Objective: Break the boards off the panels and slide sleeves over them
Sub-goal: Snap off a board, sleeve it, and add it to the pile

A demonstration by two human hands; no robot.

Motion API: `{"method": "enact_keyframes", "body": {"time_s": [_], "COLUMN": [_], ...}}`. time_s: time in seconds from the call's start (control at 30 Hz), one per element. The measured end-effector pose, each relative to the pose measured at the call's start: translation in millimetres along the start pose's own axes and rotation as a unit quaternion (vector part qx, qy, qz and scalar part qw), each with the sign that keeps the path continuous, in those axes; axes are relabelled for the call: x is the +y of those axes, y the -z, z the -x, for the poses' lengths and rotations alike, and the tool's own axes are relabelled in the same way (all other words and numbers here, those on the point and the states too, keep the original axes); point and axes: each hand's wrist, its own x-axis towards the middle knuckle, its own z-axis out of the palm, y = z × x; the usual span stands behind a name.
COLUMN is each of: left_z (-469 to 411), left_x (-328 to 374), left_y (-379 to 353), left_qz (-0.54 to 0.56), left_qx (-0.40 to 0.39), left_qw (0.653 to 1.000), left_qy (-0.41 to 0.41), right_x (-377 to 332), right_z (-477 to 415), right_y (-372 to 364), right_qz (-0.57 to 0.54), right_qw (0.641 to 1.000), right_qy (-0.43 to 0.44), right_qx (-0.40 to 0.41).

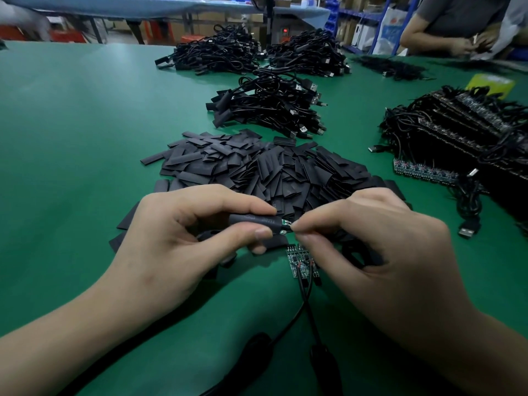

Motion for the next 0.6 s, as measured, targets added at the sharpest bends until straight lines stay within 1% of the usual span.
{"method": "enact_keyframes", "body": {"time_s": [0.07, 0.23, 0.3, 0.37, 0.43, 0.47, 0.53, 0.6], "left_z": [0.1, -2.7, -3.0, -3.0, -2.9, -3.0, -3.8, -3.5], "left_x": [0.8, 5.6, 5.3, 4.5, 4.9, 5.8, 7.6, 10.1], "left_y": [-1.0, -1.1, -0.3, -0.2, -0.7, -1.5, -2.5, -4.0], "left_qz": [-0.003, -0.087, -0.088, -0.077, -0.104, -0.135, -0.174, -0.163], "left_qx": [-0.002, -0.012, -0.001, 0.014, 0.037, 0.053, 0.095, 0.126], "left_qw": [1.000, 0.995, 0.995, 0.996, 0.993, 0.988, 0.979, 0.978], "left_qy": [-0.002, -0.045, -0.049, -0.042, -0.047, -0.054, -0.057, -0.041], "right_x": [-0.7, -8.5, -11.3, -10.9, -11.3, -11.6, -11.2, -16.7], "right_z": [-0.1, 1.0, -0.4, -0.4, -0.8, -0.1, 0.3, 2.8], "right_y": [0.5, -1.4, -0.9, 1.0, 0.6, -0.3, -1.1, -1.8], "right_qz": [-0.001, -0.015, -0.060, -0.108, -0.131, -0.129, -0.098, -0.055], "right_qw": [1.000, 1.000, 0.996, 0.985, 0.977, 0.977, 0.985, 0.992], "right_qy": [0.004, -0.011, -0.063, -0.120, -0.147, -0.141, -0.122, -0.099], "right_qx": [0.002, -0.009, -0.025, -0.056, -0.086, -0.091, -0.073, -0.046]}}
